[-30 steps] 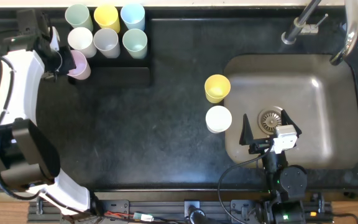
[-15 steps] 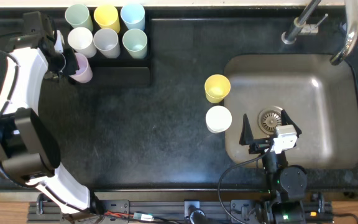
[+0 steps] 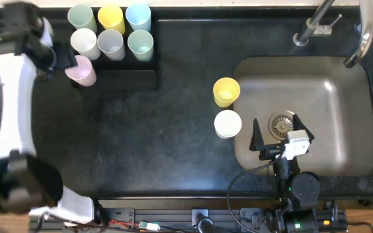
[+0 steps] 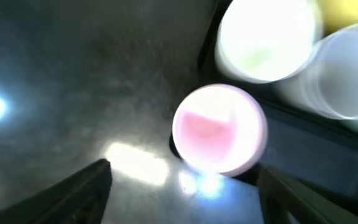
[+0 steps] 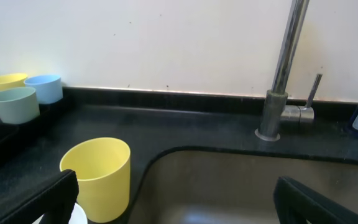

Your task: Store Cups

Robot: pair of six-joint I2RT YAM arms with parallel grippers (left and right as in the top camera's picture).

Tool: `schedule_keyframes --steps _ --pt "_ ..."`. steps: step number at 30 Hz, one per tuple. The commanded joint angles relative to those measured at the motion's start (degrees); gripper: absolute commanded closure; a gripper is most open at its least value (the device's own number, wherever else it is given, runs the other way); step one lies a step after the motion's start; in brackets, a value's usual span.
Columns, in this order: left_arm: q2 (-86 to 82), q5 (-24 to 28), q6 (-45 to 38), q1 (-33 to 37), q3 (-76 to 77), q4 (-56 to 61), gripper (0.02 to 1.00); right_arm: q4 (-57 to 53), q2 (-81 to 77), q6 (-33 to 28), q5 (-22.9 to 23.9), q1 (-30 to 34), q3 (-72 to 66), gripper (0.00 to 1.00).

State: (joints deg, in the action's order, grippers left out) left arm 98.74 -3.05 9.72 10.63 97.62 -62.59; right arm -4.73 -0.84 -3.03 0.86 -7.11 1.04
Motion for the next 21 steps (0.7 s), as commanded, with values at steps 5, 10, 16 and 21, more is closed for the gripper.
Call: schedule_keyframes --steps 5,10,16,21 --pt "-4.20 -9.90 13.42 -19.74 23.76 -17.64 0.148 0.28 0.57 0.26 0.04 0.33 -0.76 0.005" --pt "-1.11 -10.29 24.00 -34.60 25.57 -20.41 0.126 0.28 0.57 0.26 0.04 0.33 -0.76 0.005" --pt "8.13 -9.01 28.48 -47.50 25.57 -20.44 0.145 0.28 0.57 0.26 0.04 0.33 -0.76 0.005" --pt "16.26 -3.04 29.62 -51.17 25.57 -19.78 0.148 0.28 0.57 0.26 0.04 0.33 -0.76 0.005"
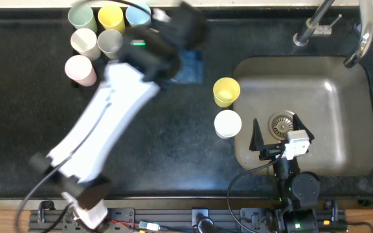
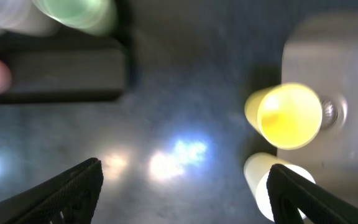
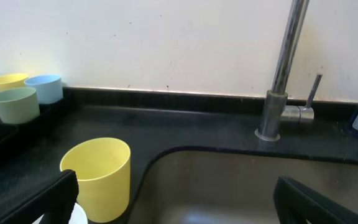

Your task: Store Cups

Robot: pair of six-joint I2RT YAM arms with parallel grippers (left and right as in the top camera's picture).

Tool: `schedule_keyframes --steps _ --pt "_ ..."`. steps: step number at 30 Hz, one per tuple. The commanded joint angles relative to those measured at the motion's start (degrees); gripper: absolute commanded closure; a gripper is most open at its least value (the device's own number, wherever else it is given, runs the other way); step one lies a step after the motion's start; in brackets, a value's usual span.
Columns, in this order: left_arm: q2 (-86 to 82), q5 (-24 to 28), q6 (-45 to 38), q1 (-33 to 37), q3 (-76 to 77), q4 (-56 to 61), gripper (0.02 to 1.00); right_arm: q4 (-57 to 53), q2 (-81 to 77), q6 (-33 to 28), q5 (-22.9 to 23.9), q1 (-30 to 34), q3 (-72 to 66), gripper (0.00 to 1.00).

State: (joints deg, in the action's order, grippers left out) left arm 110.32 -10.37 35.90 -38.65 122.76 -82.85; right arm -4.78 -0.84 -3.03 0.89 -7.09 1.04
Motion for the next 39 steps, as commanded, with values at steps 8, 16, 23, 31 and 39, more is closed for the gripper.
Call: schedule_keyframes --steps 8,16,23,31,39 --pt "13.60 7.67 3.17 -3.58 0.44 6.12 0.172 0.33 0.57 0.26 0.02 0.31 -0.76 0.003" --pt "17.05 10.21 3.15 -3.58 0.44 7.37 0.178 0.33 0.57 0.26 0.02 0.31 -0.76 0.003" --pt "20.65 10.34 2.99 -3.52 0.44 11.50 0.200 0.33 0.57 0.26 0.02 0.31 -0.76 0.005" --pt "22.36 10.29 2.97 -3.43 0.44 13.27 0.763 0.33 0.57 0.26 0.02 0.31 -0.76 0.003" --pt "21.75 10.23 2.97 -3.04 0.44 13.22 0.982 0.33 0.57 0.26 0.02 0.31 -0.76 0.005"
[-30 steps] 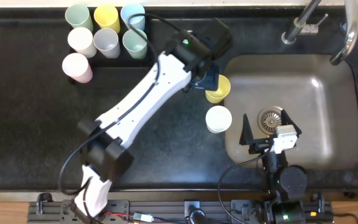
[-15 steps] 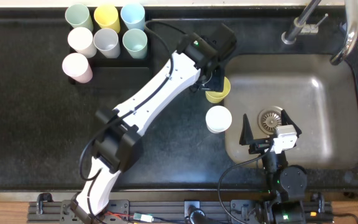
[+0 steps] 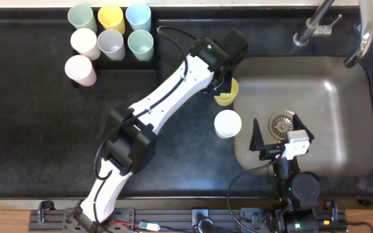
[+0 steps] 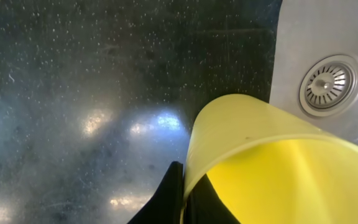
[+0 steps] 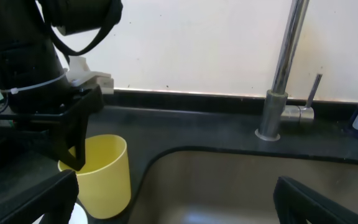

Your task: Store Cups

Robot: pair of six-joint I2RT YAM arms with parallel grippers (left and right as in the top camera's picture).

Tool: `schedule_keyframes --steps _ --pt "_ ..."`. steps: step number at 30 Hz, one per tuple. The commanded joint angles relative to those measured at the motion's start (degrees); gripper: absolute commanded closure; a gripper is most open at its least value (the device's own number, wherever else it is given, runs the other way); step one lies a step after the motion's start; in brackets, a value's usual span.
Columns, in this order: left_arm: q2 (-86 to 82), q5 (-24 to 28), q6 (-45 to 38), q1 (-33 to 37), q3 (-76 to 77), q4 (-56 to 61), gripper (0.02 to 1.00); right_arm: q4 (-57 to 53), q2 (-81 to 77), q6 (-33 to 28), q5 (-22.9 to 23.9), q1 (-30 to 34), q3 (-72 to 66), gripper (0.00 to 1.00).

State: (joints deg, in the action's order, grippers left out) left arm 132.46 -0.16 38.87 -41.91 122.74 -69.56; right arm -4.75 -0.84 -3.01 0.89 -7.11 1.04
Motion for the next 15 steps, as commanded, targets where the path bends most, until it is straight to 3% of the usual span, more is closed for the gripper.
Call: schedule_keyframes --steps 1,5,12,15 --pt "-1.11 -0.42 0.07 0.39 0.46 -0.02 0.985 0.31 0.57 0.24 0.02 0.33 -0.76 0.005" --pt "-8.70 -8.04 6.01 1.86 0.33 0.35 0.985 0.31 0.57 0.24 0.02 0.33 -0.76 0.003" --pt "-27.47 -26.47 27.50 8.48 -0.50 0.07 0.985 0.31 0.57 0.24 0.02 0.33 -0.76 0.003" --pt "-33.90 -29.70 35.30 13.77 -3.91 -0.17 0.985 0.31 0.57 0.24 0.02 0.33 -0.76 0.003"
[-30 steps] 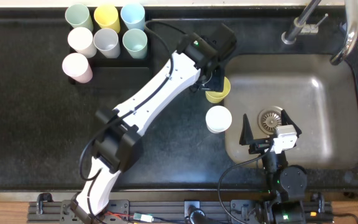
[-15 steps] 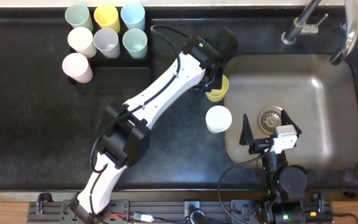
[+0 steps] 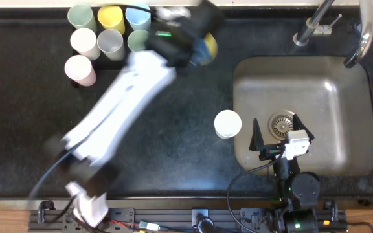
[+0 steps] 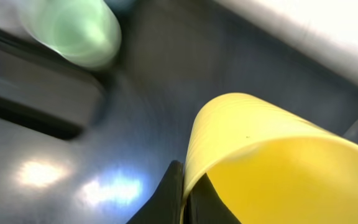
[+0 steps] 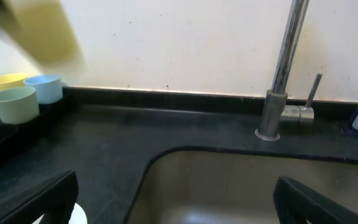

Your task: Store Cups

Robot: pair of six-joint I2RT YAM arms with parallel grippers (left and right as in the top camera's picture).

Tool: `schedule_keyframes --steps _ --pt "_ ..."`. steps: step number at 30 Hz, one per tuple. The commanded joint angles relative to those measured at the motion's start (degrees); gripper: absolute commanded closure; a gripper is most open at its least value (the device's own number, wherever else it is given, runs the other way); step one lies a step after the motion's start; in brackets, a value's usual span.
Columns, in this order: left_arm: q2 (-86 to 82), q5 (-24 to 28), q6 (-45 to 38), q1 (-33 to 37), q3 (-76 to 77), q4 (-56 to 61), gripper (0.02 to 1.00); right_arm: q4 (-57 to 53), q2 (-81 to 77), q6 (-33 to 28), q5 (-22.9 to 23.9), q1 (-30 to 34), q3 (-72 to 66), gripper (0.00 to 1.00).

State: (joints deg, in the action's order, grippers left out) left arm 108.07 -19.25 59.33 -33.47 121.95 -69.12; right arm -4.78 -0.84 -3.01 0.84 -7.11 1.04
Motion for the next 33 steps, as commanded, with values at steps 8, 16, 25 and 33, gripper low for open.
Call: schedule_keyframes --steps 8,16,25,33 --pt "-14.62 3.23 29.35 20.04 -18.88 -1.38 0.985 0.33 0.57 0.24 0.07 0.33 -0.76 0.005" --pt "-11.74 8.55 37.22 24.48 -30.47 0.90 0.985 0.33 0.57 0.24 0.07 0.33 -0.76 0.003" --pt "-4.55 9.11 37.24 25.73 -30.51 2.29 0.985 0.33 0.57 0.24 0.07 0.33 -0.76 0.005" --pt "-1.75 9.97 37.18 27.87 -30.51 3.02 0.985 0.33 0.57 0.24 0.07 0.33 -0.76 0.003"
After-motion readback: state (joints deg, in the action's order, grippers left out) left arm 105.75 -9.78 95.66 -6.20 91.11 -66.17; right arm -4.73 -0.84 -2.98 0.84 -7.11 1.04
